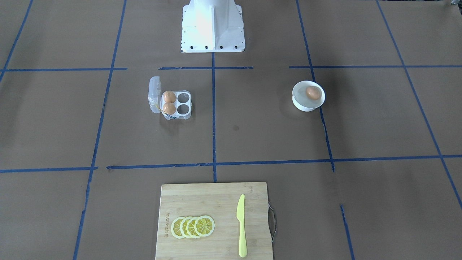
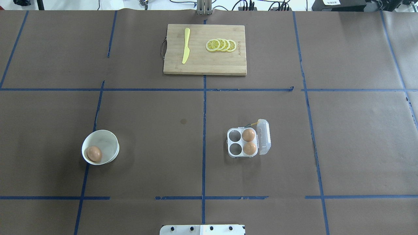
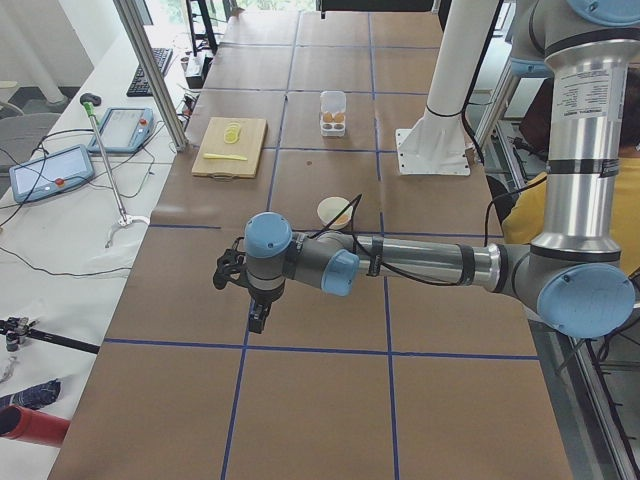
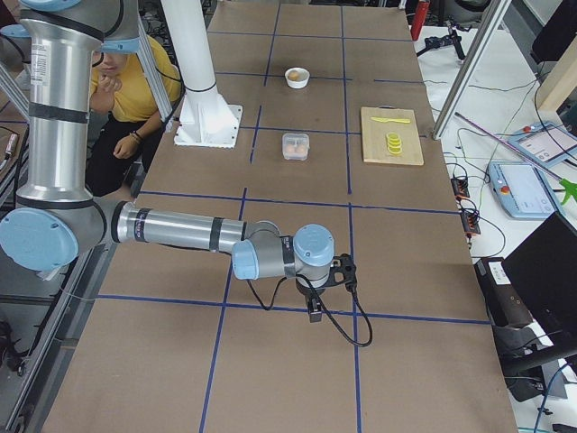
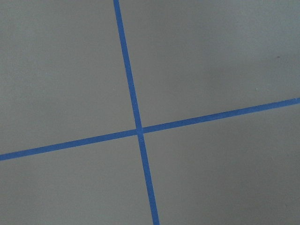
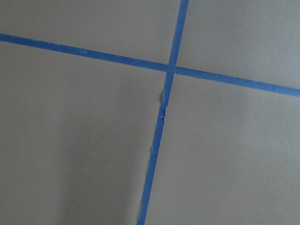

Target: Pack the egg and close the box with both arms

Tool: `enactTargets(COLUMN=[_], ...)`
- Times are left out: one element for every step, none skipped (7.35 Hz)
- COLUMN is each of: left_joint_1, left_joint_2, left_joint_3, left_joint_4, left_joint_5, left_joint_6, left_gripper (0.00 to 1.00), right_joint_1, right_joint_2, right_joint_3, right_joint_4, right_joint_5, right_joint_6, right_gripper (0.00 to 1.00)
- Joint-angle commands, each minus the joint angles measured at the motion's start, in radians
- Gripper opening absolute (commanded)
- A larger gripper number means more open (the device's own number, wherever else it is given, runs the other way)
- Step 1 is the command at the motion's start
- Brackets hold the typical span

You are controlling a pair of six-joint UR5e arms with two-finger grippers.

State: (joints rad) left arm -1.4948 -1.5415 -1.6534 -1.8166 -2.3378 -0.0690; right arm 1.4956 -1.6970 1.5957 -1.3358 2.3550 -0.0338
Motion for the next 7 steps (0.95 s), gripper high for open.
enactTargets(left_joint_1=[-0.001, 0.001, 0.002, 0.001, 0.004, 0.014, 0.039], left_joint_2=[-0.005, -0.014, -0.029, -0.055, -0.055, -0.057, -0.057], left_joint_3=[-0.003, -0.022, -0.029, -0.026, -0.025, -0.02, -0.026], left_joint_4=[0.003, 0.013, 0.005, 0.01, 0.005, 0.003, 0.005], left_joint_5=[0.0, 0.0, 0.003, 0.006, 0.009, 0.011, 0.011], left_joint_6=[-0.003, -0.003, -0.002, 0.0, -0.003, -0.005, -0.006], left_gripper=[1.0, 1.0, 1.0, 1.0, 1.0, 1.0, 1.0], right_joint_1=[0.0, 0.0, 0.0, 0.0, 0.0, 0.0, 0.0], right_joint_2=[0.004, 0.013, 0.016, 0.02, 0.019, 0.02, 0.02], right_joint_3=[-0.002, -0.005, -0.005, -0.005, -0.003, -0.002, -0.003], right_joint_4=[0.0, 0.0, 0.0, 0.0, 0.0, 0.0, 0.0], right_joint_5=[0.0, -0.002, -0.002, -0.002, 0.0, 0.0, 0.0], right_joint_6=[0.0, 0.0, 0.0, 0.0, 0.002, 0.002, 0.002], right_gripper=[1.0, 1.0, 1.0, 1.0, 1.0, 1.0, 1.0])
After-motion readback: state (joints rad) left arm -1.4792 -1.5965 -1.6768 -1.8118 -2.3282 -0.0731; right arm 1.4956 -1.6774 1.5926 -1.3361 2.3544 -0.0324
